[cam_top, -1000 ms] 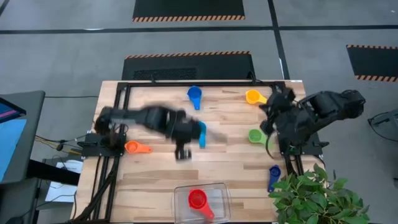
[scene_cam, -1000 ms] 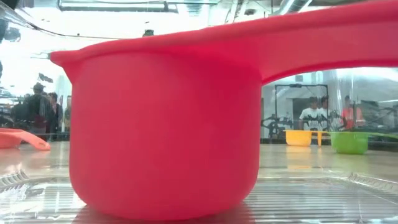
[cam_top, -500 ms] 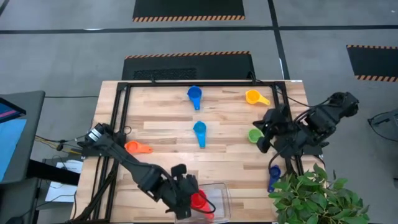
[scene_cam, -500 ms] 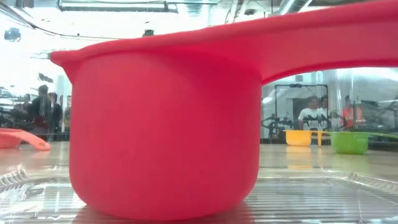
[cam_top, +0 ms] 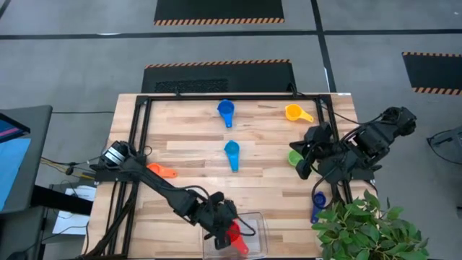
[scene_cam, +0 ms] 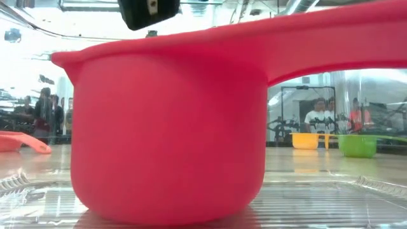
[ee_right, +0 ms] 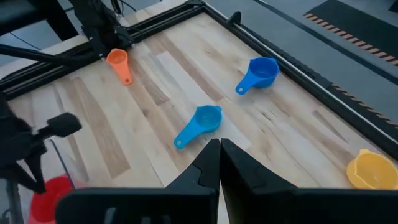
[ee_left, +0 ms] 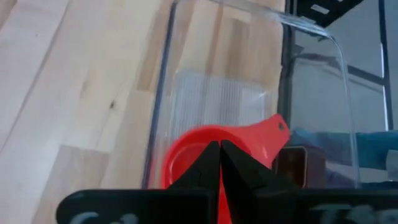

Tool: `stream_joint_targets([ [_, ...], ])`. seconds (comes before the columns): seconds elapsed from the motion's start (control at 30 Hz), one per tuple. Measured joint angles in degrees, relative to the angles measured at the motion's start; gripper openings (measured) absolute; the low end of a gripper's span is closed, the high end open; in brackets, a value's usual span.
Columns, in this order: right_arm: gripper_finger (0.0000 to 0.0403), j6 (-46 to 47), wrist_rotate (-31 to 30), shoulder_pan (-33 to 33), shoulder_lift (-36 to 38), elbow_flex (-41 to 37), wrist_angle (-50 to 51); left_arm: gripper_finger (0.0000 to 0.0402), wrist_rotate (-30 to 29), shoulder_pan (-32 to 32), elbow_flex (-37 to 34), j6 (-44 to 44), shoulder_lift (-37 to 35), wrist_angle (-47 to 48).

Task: Nest measuring cups in basket
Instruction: Adjust the transparent bin

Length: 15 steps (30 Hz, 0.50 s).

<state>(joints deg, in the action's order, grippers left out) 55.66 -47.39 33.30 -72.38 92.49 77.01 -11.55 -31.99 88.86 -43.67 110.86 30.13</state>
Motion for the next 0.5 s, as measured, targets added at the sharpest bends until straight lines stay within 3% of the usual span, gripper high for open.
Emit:
stream_joint_targets([
  [0.2, 0.0033, -0.96, 0.7, 0.0, 0.04, 0.0, 0.35, 0.0, 6.04, 0.59, 0.52, 0.53, 2.91, -2.1],
  [0.5, 0.0033, -2.16, 0.9, 0.0, 0.07, 0.0, 0.73, 0.0, 3.69, 2.83, 1.44, 2.58, 5.19, 0.33],
])
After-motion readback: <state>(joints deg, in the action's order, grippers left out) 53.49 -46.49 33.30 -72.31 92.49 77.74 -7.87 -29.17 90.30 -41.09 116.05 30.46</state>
